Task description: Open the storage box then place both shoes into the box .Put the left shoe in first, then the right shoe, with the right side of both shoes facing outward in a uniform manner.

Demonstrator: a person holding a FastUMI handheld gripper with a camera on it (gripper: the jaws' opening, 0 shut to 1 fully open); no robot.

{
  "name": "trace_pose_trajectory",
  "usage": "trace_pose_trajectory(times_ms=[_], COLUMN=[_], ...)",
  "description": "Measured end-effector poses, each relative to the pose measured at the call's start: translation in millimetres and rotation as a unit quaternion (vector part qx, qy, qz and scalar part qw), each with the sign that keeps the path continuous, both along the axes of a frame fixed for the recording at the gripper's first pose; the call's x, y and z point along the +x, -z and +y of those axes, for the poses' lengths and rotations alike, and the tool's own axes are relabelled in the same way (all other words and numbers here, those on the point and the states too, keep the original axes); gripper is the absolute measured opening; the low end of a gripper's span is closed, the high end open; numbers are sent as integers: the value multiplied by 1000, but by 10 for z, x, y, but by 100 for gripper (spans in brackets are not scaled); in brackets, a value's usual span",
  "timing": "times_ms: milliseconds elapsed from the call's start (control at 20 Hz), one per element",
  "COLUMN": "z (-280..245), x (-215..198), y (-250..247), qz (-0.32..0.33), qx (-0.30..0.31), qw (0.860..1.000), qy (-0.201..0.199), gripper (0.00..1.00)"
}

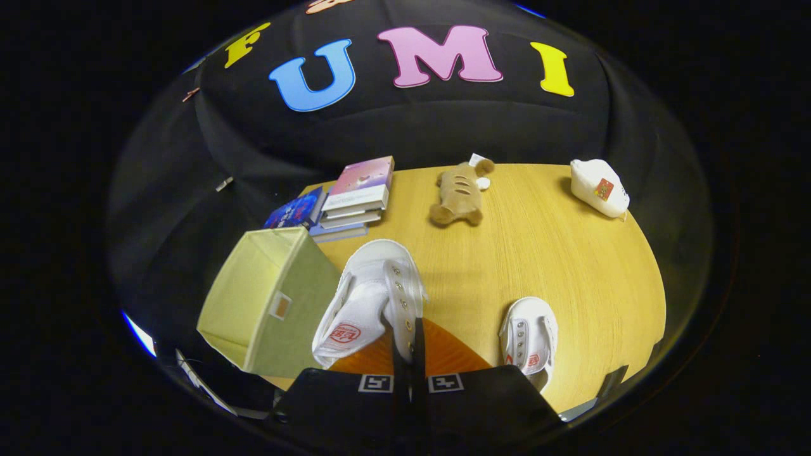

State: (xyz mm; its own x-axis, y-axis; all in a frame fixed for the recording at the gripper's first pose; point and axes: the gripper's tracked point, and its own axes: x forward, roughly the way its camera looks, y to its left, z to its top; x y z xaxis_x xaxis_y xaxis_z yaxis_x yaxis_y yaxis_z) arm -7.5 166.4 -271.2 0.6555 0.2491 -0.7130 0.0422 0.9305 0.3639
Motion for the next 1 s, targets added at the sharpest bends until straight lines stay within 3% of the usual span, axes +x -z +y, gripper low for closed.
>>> trace_pose_trajectory(times_ms=[200, 400, 700, 1000], z=[520, 1171, 2141, 2636], x=[208, 411, 513, 590], y=[-548, -770, -339, 152], qz=[28, 58, 136, 173], qx=[51, 86, 83, 52], qw=[998, 994, 987, 984], qy=[13, 15, 6, 11], gripper=[5, 5, 5, 5])
